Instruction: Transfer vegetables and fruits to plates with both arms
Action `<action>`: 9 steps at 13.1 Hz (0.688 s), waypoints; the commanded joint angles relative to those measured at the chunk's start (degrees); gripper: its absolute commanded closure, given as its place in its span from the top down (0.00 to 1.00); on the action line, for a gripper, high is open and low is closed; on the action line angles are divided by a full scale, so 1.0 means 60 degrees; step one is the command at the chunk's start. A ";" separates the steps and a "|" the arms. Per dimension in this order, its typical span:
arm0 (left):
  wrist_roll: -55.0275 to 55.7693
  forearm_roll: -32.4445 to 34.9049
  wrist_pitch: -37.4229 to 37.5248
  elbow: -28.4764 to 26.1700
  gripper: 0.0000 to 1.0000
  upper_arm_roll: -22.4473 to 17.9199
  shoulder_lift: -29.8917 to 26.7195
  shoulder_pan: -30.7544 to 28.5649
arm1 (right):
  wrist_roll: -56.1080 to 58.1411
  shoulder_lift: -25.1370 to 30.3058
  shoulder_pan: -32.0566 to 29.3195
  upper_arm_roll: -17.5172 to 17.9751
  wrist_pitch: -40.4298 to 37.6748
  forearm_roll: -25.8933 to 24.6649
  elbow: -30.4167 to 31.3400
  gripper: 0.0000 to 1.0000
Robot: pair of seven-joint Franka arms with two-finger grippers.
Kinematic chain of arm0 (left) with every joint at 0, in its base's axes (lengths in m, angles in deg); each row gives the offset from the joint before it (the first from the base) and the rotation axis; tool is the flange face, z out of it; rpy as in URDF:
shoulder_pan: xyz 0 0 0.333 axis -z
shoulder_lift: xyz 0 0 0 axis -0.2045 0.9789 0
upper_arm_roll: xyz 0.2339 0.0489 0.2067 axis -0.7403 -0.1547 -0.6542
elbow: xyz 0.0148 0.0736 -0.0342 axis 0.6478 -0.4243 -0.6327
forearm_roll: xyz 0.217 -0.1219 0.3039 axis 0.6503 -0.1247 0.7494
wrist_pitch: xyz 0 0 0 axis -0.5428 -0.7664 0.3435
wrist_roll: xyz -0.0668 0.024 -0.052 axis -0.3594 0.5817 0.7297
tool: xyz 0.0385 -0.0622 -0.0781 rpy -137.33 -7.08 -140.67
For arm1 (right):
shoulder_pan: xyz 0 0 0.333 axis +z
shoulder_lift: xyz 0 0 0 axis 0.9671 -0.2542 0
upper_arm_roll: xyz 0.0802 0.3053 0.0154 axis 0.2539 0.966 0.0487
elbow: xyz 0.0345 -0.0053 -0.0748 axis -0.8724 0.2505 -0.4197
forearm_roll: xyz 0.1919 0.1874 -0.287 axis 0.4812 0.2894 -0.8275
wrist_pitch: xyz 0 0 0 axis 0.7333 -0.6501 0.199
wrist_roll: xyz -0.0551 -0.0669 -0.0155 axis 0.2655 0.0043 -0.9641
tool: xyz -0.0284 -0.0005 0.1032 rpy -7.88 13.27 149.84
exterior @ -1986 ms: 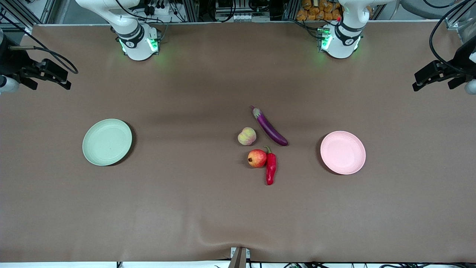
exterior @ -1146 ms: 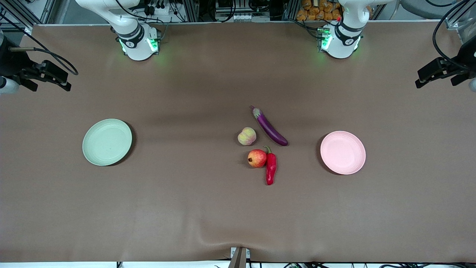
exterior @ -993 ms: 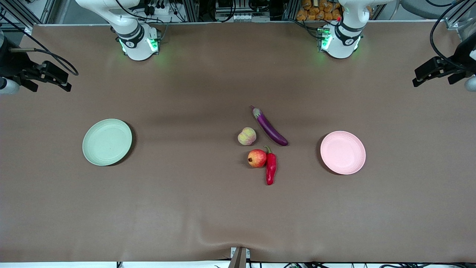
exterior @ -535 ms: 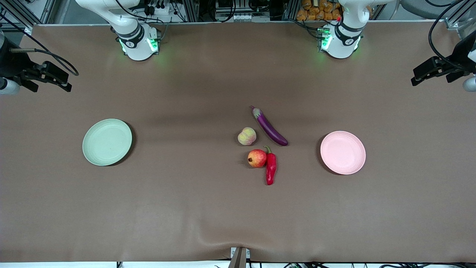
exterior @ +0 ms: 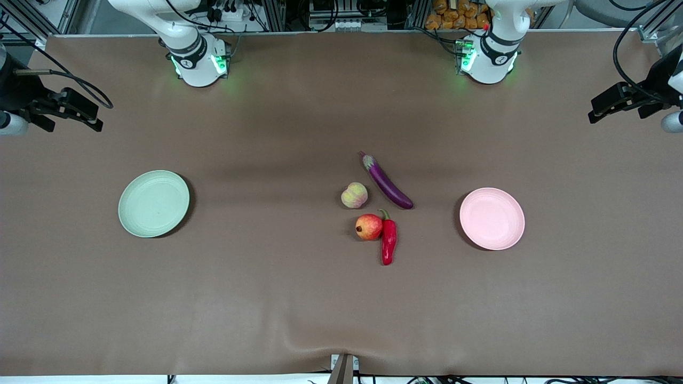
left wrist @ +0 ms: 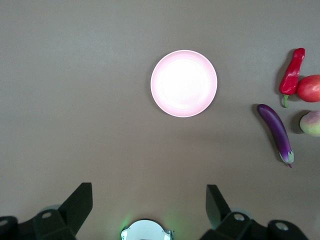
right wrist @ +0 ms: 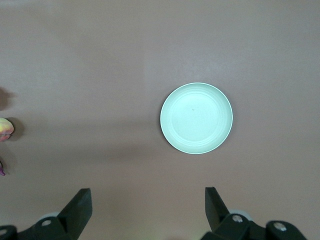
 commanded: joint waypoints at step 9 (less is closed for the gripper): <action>0.2132 -0.0535 -0.1798 -0.1864 1.00 0.1218 0.0050 0.0052 | -0.0015 0.0040 -0.0024 -0.0022 0.0001 0.0162 0.0045 1.00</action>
